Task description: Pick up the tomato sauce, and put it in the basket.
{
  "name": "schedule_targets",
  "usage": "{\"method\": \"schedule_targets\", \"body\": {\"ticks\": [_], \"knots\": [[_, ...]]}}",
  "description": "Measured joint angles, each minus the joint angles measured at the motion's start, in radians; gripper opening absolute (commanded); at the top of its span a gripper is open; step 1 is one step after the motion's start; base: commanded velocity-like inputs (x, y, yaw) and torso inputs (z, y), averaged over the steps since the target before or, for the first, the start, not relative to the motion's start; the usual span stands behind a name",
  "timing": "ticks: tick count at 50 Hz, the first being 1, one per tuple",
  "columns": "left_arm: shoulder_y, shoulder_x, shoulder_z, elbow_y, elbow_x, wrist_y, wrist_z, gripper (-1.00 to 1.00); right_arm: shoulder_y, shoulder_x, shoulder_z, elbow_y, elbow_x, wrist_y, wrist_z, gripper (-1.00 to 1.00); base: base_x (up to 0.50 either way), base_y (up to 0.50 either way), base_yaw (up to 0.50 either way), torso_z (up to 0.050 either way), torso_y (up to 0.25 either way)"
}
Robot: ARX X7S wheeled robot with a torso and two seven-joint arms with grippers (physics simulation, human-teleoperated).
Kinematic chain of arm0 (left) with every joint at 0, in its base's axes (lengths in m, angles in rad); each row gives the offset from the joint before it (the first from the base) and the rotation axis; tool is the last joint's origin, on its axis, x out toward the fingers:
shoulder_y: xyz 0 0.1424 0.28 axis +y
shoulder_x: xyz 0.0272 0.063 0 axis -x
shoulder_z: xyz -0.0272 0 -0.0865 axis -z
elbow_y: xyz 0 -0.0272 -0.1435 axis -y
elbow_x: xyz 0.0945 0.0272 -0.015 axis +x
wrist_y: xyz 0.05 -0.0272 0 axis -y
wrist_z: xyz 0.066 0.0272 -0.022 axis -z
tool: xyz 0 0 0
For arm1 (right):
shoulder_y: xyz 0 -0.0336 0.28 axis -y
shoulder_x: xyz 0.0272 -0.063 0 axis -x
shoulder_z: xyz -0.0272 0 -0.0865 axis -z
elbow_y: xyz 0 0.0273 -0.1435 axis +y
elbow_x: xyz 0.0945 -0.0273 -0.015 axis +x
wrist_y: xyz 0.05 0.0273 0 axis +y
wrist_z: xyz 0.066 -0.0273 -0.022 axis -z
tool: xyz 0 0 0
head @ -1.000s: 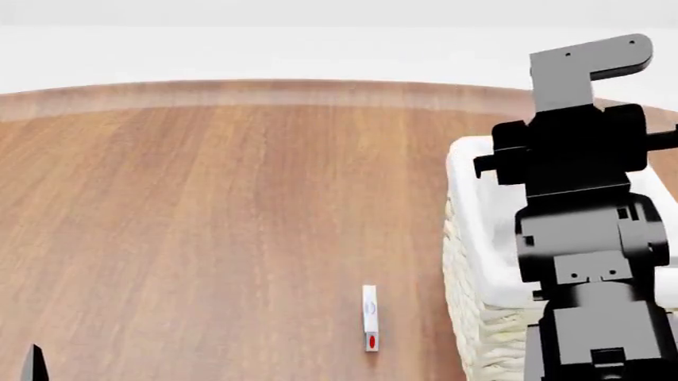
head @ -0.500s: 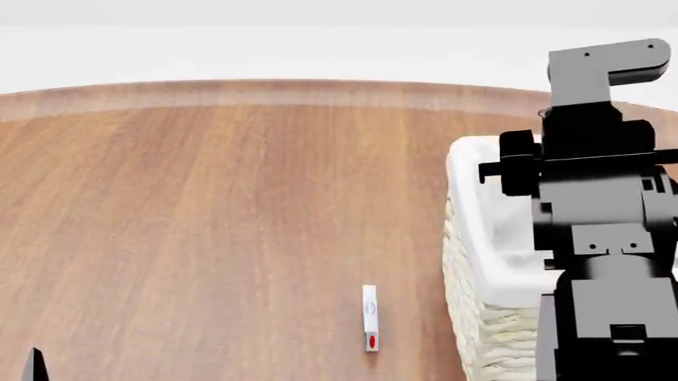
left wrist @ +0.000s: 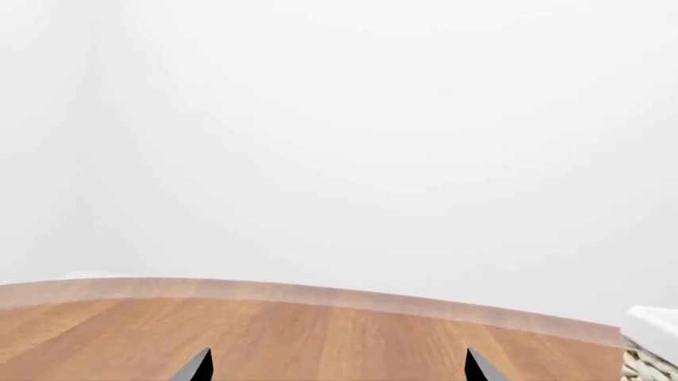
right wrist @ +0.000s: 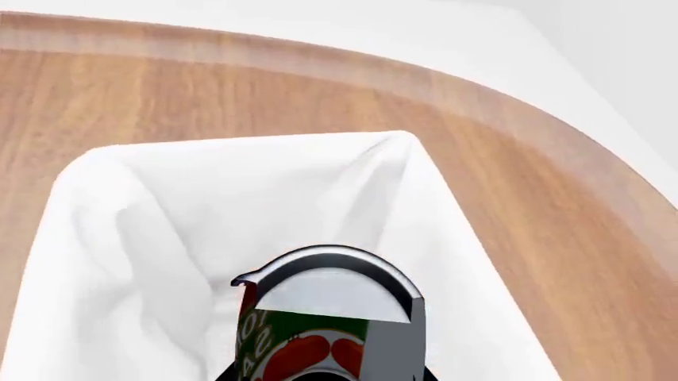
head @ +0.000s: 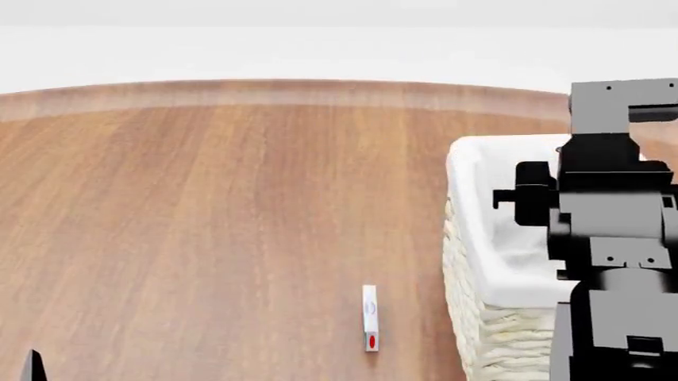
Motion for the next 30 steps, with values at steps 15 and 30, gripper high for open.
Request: {"method": "schedule_targets", "body": {"ticks": [15,30], "knots": [[0.004,-0.004,0.0,0.0,0.0,0.002,-0.007,1.0,-0.014,0.003,0.009,0.0,-0.004,0.015,0.01,-1.0,0.0,0.0,0.0,0.0,0.001],[0.008,-0.006,0.002,-0.004,-0.001,0.008,-0.01,1.0,-0.005,-0.001,0.008,0.0,-0.017,0.005,0.006,1.0,0.0,0.0,0.0,0.0,0.0]]}}
